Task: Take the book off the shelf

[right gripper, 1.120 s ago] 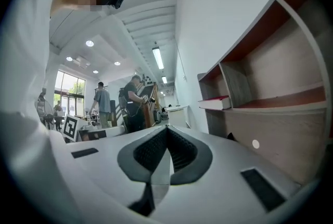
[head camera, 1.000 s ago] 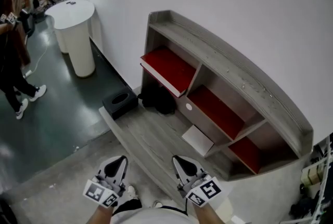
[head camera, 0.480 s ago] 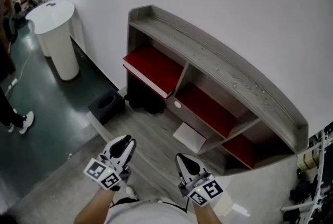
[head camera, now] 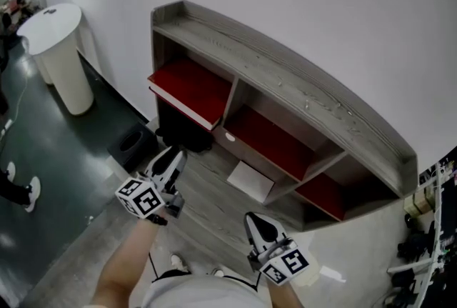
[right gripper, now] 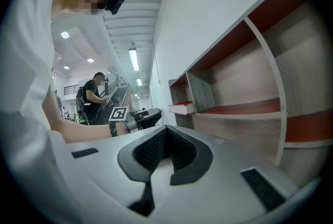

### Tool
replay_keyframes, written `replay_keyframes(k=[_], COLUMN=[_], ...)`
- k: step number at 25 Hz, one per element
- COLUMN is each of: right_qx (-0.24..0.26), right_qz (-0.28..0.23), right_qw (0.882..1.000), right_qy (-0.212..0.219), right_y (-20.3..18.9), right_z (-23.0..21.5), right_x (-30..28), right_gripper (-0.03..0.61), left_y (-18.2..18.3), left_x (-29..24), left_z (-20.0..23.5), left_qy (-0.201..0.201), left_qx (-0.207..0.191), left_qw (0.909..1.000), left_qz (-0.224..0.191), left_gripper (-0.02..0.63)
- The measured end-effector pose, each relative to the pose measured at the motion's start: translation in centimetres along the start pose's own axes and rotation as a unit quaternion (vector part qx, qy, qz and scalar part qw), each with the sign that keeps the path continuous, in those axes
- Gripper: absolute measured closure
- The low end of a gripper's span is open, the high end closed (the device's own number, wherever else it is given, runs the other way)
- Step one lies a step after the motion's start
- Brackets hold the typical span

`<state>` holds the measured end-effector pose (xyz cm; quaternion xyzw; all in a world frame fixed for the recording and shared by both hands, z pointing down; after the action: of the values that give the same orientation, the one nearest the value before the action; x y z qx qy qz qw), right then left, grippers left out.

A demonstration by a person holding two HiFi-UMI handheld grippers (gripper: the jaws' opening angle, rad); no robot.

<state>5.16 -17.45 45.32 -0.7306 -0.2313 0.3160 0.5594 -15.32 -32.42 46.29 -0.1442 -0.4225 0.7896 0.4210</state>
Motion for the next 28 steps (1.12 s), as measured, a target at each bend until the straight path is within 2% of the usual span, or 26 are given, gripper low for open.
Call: replay_keyframes(k=[2, 6, 9, 11, 15, 18, 22, 26, 28], right_qx=[0.0, 0.003, 0.004, 0.003, 0.001, 0.0, -0.006, -0.011, -0.01], right_qz=[0.0, 0.001, 0.002, 0.004, 0.006, 0.006, 0.008, 0.011, 0.013], right_qw=[1.0, 1.0, 1.0, 1.0, 0.999, 0.999, 0.998, 0.997, 0.996], right_qy=[-0.005, -0.009, -0.013, -0.019, -0.034, -0.046, -0.065, -0.079, -0.082], right_y=[0.0, 0.1, 0.2, 0.2, 0.0, -0.1, -0.5, -0.8, -0.9], right_z=[-0.2, -0.2, -0.2, -0.3, -0.5, -0.7, -1.1, -1.1, -1.1], right_x=[0.4, 0.8, 1.1, 1.5, 2.4, 3.2, 4.4, 5.1, 5.3], right_gripper=[0.555, 0.555, 0.555, 0.555, 0.555, 0.555, 0.555, 0.555, 0.555], left_y=[0.4, 1.3, 2.1, 2.3, 3.0, 2.4, 1.7, 1.8, 1.5], left_x=[-1.5, -3.9, -5.2, -6.0, -8.6, -10.2, -11.9, -13.5, -13.8], left_z=[1.0, 2.8, 4.5, 5.2, 5.0, 5.6, 6.3, 6.8, 7.4], left_qy=[0.001, 0.009, 0.021, 0.028, 0.011, 0.01, 0.012, 0.038, 0.049], left_qx=[0.026, 0.082, 0.147, 0.177, 0.179, 0.2, 0.227, 0.213, 0.225], left_qw=[0.9996, 0.9963, 0.9877, 0.9823, 0.9828, 0.979, 0.9733, 0.976, 0.9728], left_qz=[-0.006, -0.025, -0.048, -0.056, -0.045, -0.035, -0.035, -0.021, -0.023], left_gripper=[0.476, 0.386, 0.34, 0.297, 0.242, 0.2, 0.186, 0.173, 0.17])
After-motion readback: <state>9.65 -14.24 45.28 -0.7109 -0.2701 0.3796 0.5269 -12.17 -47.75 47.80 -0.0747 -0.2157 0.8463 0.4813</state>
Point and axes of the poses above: the fingertips, and each gripper's own axes: x backward along the fingers, z to its left, y out of its top, the point moved 1 cm from there along x, backward along the fingers, and after that the axes turned 8 degrees about z, right-handed, at the moved point
